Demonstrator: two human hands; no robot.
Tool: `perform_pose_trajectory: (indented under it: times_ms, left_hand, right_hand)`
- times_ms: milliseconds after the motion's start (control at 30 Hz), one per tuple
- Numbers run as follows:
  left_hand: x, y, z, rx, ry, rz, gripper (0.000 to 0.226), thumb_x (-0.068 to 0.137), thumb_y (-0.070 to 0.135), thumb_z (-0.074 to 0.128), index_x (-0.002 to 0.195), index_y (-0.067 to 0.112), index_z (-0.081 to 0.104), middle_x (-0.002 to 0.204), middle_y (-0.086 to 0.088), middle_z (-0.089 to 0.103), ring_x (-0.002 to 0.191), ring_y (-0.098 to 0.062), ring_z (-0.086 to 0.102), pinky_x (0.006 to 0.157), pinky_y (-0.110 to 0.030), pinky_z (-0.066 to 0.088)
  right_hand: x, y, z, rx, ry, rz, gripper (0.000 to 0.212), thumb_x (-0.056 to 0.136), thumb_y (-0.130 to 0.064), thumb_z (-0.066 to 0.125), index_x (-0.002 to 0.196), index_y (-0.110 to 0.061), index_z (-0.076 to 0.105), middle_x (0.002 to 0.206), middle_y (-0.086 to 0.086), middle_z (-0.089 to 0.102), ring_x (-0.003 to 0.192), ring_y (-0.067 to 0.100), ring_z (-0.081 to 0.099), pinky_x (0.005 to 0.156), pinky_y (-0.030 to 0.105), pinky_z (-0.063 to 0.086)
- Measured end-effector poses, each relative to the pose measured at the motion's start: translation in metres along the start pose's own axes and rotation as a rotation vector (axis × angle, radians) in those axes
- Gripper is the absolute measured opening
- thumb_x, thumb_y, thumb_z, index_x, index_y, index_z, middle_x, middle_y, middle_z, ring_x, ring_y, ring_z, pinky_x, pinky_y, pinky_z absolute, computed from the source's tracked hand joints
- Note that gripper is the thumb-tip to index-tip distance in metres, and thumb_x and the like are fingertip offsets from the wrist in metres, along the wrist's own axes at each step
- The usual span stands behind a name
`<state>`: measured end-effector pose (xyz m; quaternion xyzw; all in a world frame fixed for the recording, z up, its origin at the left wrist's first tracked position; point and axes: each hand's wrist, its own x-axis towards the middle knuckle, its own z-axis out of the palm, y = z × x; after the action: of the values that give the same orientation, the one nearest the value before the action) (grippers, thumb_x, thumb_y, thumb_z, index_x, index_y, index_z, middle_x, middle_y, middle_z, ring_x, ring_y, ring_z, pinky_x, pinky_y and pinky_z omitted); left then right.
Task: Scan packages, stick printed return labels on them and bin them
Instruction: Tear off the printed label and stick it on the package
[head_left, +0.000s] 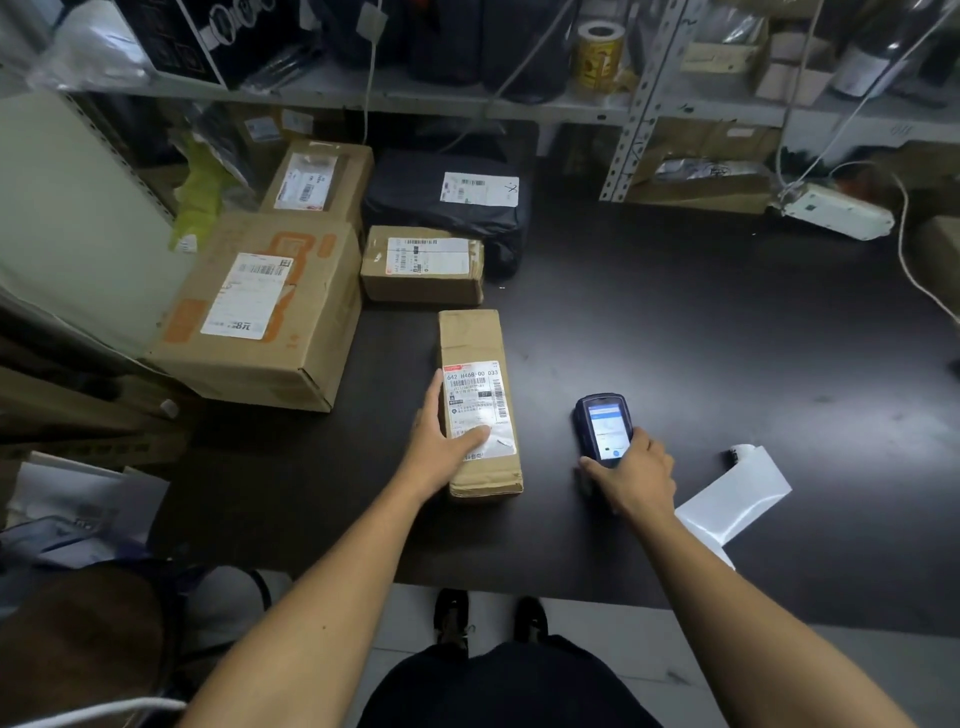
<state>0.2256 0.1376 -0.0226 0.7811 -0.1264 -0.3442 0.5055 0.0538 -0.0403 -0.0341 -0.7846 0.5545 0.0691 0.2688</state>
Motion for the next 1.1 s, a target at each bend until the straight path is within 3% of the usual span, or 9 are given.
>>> perform_pose_trajectory:
  times_ms: [67, 133, 333, 533, 733, 833, 933, 1000, 1100]
  left_hand:
    - [0.000, 0.006, 0.003, 0.217, 0.096, 0.069, 0.094, 0.082, 0.025, 0.077, 0.154, 0.039, 0.019, 0.161, 0.002, 0.012, 0.146, -0.020, 0.020, 0.115, -0.042, 0.027]
    - [0.003, 0.018, 0.010, 0.416, 0.128, 0.224, 0.089, 0.081, 0.033, 0.076, 0.153, 0.039, 0.022, 0.161, 0.002, 0.003, 0.148, -0.021, 0.006, 0.116, -0.044, 0.024]
    - [0.009, 0.064, 0.074, 0.723, -0.018, 0.598, 0.069, 0.086, 0.047, 0.065, 0.148, 0.033, 0.039, 0.153, -0.007, 0.031, 0.144, -0.024, 0.016, 0.119, -0.035, 0.012]
    - [0.004, 0.093, 0.167, 0.825, -0.182, 0.698, 0.065, 0.087, 0.048, 0.063, 0.147, 0.032, 0.042, 0.149, -0.008, 0.038, 0.143, -0.026, 0.021, 0.119, -0.037, 0.015]
    - [-0.004, 0.097, 0.257, 0.802, -0.412, 0.542, 0.062, 0.092, 0.044, 0.058, 0.149, 0.031, 0.038, 0.149, -0.003, 0.034, 0.139, -0.023, 0.031, 0.109, -0.040, 0.035]
    - [-0.011, 0.093, 0.290, 0.694, -0.527, 0.346, 0.067, 0.093, 0.041, 0.060, 0.152, 0.030, 0.030, 0.151, -0.001, 0.027, 0.140, -0.020, 0.033, 0.103, -0.034, 0.036]
    - [-0.006, 0.088, 0.310, 0.616, -0.560, 0.205, 0.070, 0.092, 0.032, 0.062, 0.153, 0.030, 0.028, 0.146, -0.007, 0.037, 0.130, -0.024, 0.047, 0.102, -0.031, 0.037]
    - [-0.001, 0.083, 0.314, 0.577, -0.545, 0.169, 0.067, 0.092, 0.027, 0.062, 0.151, 0.030, 0.031, 0.133, -0.010, 0.052, 0.121, -0.025, 0.055, 0.100, -0.033, 0.043]
    - [0.000, 0.078, 0.314, 0.514, -0.522, 0.117, 0.061, 0.092, 0.028, 0.064, 0.146, 0.032, 0.037, 0.097, -0.004, 0.062, 0.087, -0.013, 0.061, 0.070, -0.015, 0.043]
  right_hand:
    - [-0.004, -0.001, -0.001, 0.018, 0.017, -0.009, 0.086, 0.084, -0.053, 0.068, 0.148, -0.012, 0.029, 0.143, 0.015, 0.040, 0.132, 0.036, 0.034, 0.102, 0.048, 0.037]
    - [-0.009, 0.001, -0.004, 0.053, 0.067, -0.036, 0.083, 0.087, -0.050, 0.066, 0.150, -0.011, 0.029, 0.146, 0.016, 0.040, 0.134, 0.036, 0.033, 0.104, 0.047, 0.035]
    - [-0.011, 0.032, -0.028, 0.100, 0.226, -0.078, 0.067, 0.092, -0.041, 0.063, 0.145, -0.007, 0.040, 0.138, 0.018, 0.049, 0.130, 0.035, 0.040, 0.103, 0.046, 0.037]
    - [0.004, 0.088, -0.072, 0.198, 0.365, 0.014, 0.053, 0.095, -0.032, 0.060, 0.139, -0.006, 0.047, 0.131, 0.018, 0.052, 0.124, 0.035, 0.042, 0.103, 0.042, 0.034]
    - [0.024, 0.146, -0.091, 0.299, 0.207, 0.174, 0.063, 0.098, -0.034, 0.051, 0.151, -0.006, 0.029, 0.154, 0.017, 0.030, 0.141, 0.036, 0.024, 0.111, 0.042, 0.027]
    - [0.030, 0.162, -0.091, 0.345, 0.082, 0.108, 0.062, 0.101, -0.036, 0.045, 0.153, -0.012, 0.025, 0.159, 0.009, 0.022, 0.146, 0.030, 0.017, 0.113, 0.040, 0.025]
    - [0.029, 0.173, -0.085, 0.355, 0.038, -0.040, 0.050, 0.102, -0.032, 0.041, 0.149, -0.015, 0.035, 0.157, 0.005, 0.028, 0.144, 0.025, 0.020, 0.112, 0.034, 0.025]
    - [0.024, 0.177, -0.078, 0.361, 0.032, -0.130, 0.048, 0.102, -0.029, 0.042, 0.148, -0.016, 0.039, 0.154, 0.000, 0.033, 0.142, 0.020, 0.022, 0.112, 0.030, 0.027]
    - [0.021, 0.182, -0.070, 0.389, 0.029, -0.232, 0.047, 0.098, -0.025, 0.047, 0.144, -0.018, 0.044, 0.146, -0.005, 0.040, 0.135, 0.012, 0.027, 0.107, 0.025, 0.031]
